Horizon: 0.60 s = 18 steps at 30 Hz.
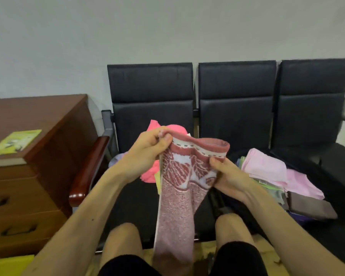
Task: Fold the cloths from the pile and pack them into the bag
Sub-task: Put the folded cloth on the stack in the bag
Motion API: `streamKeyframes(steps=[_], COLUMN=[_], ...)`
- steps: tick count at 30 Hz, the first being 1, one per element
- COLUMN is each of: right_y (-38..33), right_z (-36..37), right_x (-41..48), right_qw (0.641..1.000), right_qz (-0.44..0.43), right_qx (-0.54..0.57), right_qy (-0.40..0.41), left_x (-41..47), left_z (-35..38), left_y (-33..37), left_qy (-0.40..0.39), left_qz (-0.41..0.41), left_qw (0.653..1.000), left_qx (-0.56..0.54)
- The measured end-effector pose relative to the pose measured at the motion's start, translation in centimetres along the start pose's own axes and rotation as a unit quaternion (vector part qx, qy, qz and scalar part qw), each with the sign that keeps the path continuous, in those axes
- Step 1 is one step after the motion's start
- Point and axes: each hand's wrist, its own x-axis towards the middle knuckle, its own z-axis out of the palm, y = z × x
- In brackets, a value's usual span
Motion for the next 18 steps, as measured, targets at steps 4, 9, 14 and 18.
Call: streamKeyframes(steps=[4,9,14,18], right_y=[-7.7,-12.0,-11.5,-6.9], right_z=[3.6,8.3,7.1,4.8], right_x=[1.1,1.9,0.6,-0.5], right_qw=[0.969,0.890,0.945,0.992], right_qz=[-0.169,-0.277,-0.214,-0.089], right_qx=[-0.151,-0.330,-0.219,-0.086], right_qy=[0.099,0.148,0.110,-0.019], left_x=[2.2,3.6,3.1,4.2], left_z=[-2.6,-1.8,-0.8,0.0], left_y=[3.2,4.9,6.5,7.0], left_qy=[0.114,0.305,0.303,0.299], left_qz=[0.013,0.037,0.101,0.095], left_qw=[0.993,0.950,0.943,0.947], left_qx=[0.011,0.049,0.091,0.068])
